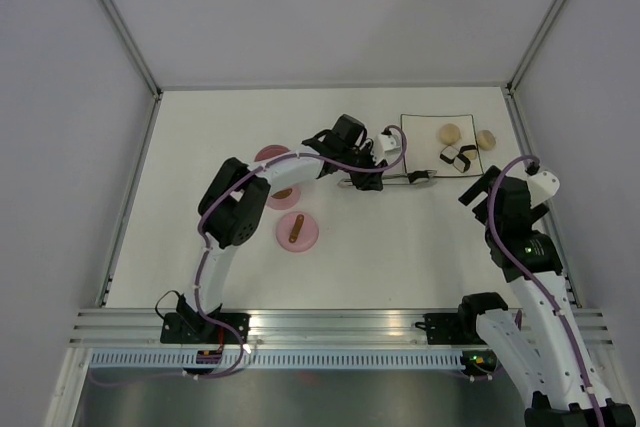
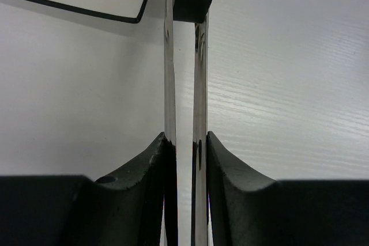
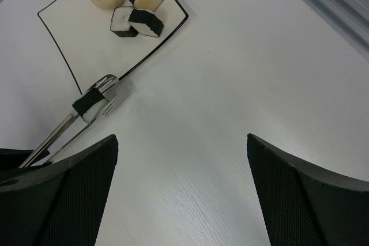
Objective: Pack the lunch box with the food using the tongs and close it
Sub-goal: Pick up the food using the clamp
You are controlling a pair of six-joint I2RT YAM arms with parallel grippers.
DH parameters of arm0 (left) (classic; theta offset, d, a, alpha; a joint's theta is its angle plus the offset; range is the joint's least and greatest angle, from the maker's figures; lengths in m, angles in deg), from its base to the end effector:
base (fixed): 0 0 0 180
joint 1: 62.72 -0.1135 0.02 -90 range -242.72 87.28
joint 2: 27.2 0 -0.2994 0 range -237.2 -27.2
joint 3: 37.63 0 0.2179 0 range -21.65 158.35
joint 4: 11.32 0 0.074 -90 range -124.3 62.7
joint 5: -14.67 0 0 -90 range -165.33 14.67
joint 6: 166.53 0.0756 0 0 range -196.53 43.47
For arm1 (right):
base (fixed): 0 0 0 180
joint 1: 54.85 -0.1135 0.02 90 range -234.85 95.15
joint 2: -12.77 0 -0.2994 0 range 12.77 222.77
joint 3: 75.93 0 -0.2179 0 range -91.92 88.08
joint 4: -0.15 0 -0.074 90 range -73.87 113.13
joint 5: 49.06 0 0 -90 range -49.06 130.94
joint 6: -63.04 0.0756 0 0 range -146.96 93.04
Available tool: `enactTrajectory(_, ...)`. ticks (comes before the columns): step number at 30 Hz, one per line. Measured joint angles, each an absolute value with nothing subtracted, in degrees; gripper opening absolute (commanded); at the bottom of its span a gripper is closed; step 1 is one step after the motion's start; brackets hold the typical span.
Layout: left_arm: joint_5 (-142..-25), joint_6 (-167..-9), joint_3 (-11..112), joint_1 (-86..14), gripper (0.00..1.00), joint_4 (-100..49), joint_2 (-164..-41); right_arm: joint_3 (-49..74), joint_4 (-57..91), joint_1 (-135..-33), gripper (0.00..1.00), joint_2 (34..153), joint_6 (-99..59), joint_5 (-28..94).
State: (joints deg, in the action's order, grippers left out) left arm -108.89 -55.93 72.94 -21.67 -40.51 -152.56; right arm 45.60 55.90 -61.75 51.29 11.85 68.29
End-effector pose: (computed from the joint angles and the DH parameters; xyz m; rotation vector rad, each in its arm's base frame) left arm 0.3515 -0.3615 0.2069 1.4408 1.8360 -0.8615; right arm 0.1085 -0.0219 0.2917 0.8292 1.9485 -0.0535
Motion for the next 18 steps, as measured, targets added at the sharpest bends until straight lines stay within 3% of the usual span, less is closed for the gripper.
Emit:
enactTrajectory(12,-108.11,-62.79,65.79,-21.67,0.15,-39.29,-144.30,45.50,57.34,-61.75,0.98,48.12,12.46,68.07)
enactTrajectory(18,-102.38,-70.31,61.86,-21.67,0.13,-38.04,-135.10,43.79,56.82,-61.75,0.98,49.72,11.52,67.39)
